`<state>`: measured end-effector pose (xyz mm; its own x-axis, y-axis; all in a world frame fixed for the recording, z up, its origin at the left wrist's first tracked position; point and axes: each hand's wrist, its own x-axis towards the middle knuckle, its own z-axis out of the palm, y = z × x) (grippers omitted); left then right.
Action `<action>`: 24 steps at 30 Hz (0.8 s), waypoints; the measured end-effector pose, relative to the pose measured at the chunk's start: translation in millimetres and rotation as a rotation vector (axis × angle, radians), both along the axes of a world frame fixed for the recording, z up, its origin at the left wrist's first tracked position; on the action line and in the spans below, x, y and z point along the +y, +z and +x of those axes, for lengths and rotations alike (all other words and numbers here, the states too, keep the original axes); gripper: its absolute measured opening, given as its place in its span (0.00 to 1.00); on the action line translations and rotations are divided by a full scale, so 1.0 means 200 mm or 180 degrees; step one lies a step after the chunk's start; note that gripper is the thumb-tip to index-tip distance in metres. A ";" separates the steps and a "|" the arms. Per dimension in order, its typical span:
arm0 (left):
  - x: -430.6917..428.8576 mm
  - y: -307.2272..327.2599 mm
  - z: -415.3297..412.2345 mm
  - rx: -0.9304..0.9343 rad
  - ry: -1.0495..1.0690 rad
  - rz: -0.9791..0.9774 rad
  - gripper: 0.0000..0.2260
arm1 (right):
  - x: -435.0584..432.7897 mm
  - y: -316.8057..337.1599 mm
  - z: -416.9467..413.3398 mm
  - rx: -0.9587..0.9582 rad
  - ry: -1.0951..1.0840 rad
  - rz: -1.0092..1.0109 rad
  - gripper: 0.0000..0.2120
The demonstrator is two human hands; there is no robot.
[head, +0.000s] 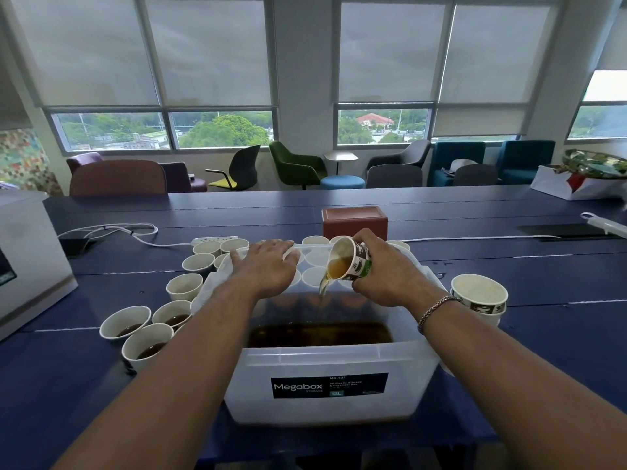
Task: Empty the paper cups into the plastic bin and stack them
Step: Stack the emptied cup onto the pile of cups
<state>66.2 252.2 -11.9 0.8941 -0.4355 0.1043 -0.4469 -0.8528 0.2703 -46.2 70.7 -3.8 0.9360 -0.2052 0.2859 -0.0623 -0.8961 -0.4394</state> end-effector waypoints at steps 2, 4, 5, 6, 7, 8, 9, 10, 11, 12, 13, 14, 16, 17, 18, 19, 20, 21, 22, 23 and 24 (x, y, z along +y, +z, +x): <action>0.00 0.00 0.00 0.0003 0.0004 -0.0004 0.23 | 0.00 0.00 0.01 -0.0090 -0.0065 -0.0043 0.32; 0.00 0.00 0.00 0.0000 0.0009 -0.0001 0.23 | 0.00 0.00 0.01 -0.0193 -0.0151 -0.0075 0.32; 0.00 0.00 0.00 0.0001 0.0008 0.0004 0.23 | 0.00 0.00 0.01 -0.0234 -0.0197 -0.0087 0.32; 0.00 0.00 0.00 0.0001 0.0005 0.0007 0.22 | -0.01 0.00 0.02 -0.0264 -0.0237 -0.0097 0.33; 0.00 0.00 0.00 0.0002 0.0004 0.0006 0.22 | -0.01 -0.01 0.02 -0.0288 -0.0267 -0.0108 0.34; 0.00 0.00 0.00 0.0007 0.0003 0.0006 0.22 | -0.01 -0.01 0.02 -0.0306 -0.0291 -0.0122 0.34; 0.00 0.00 0.00 0.0013 0.0005 0.0006 0.23 | -0.01 -0.01 0.03 -0.0319 -0.0312 -0.0143 0.35; 0.00 0.00 -0.01 0.0016 0.0008 0.0010 0.23 | -0.01 0.00 0.03 -0.0329 -0.0330 -0.0162 0.35; 0.00 0.00 -0.01 0.0016 0.0010 0.0018 0.23 | -0.01 0.00 0.03 -0.0341 -0.0352 -0.0170 0.34; 0.00 0.01 -0.01 0.0015 0.0013 0.0025 0.23 | -0.02 0.00 0.02 -0.0359 -0.0370 -0.0173 0.34; 0.00 0.01 -0.01 0.0014 0.0013 0.0031 0.23 | -0.02 0.00 0.02 -0.0380 -0.0384 -0.0176 0.34; 0.00 0.01 -0.01 0.0015 0.0011 0.0034 0.23 | -0.02 0.00 0.02 -0.0398 -0.0392 -0.0176 0.33; 0.00 0.01 -0.01 0.0027 0.0001 0.0027 0.23 | -0.02 0.01 0.02 -0.0431 -0.0396 -0.0172 0.33; 0.00 0.01 -0.01 0.0031 -0.0001 0.0021 0.23 | -0.02 0.01 0.02 -0.0440 -0.0399 -0.0178 0.33; 0.00 0.01 -0.01 0.0032 -0.0002 0.0018 0.23 | -0.02 0.01 0.02 -0.0438 -0.0401 -0.0185 0.33; 0.00 0.01 -0.01 0.0028 -0.0001 0.0019 0.23 | -0.02 0.01 0.01 -0.0432 -0.0403 -0.0198 0.33; 0.00 0.01 -0.01 0.0024 0.0001 0.0021 0.23 | -0.02 0.01 0.01 -0.0425 -0.0406 -0.0216 0.33; 0.00 0.01 -0.01 0.0022 0.0000 0.0024 0.23 | -0.02 0.01 0.01 -0.0421 -0.0409 -0.0232 0.33; 0.00 0.01 -0.01 0.0023 -0.0002 0.0025 0.23 | -0.02 0.01 0.01 -0.0425 -0.0410 -0.0243 0.33; 0.00 0.01 -0.01 0.0025 -0.0005 0.0024 0.23 | -0.02 0.01 0.01 -0.0438 -0.0413 -0.0256 0.34; 0.01 0.01 -0.01 0.0027 -0.0006 0.0020 0.23 | -0.02 0.01 0.02 -0.0458 -0.0421 -0.0272 0.34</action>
<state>63.7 253.2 -9.4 0.8941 -0.4379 0.0940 -0.4463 -0.8536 0.2689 -43.0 66.9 -2.5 0.8508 -0.2929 0.4364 -0.1239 -0.9187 -0.3750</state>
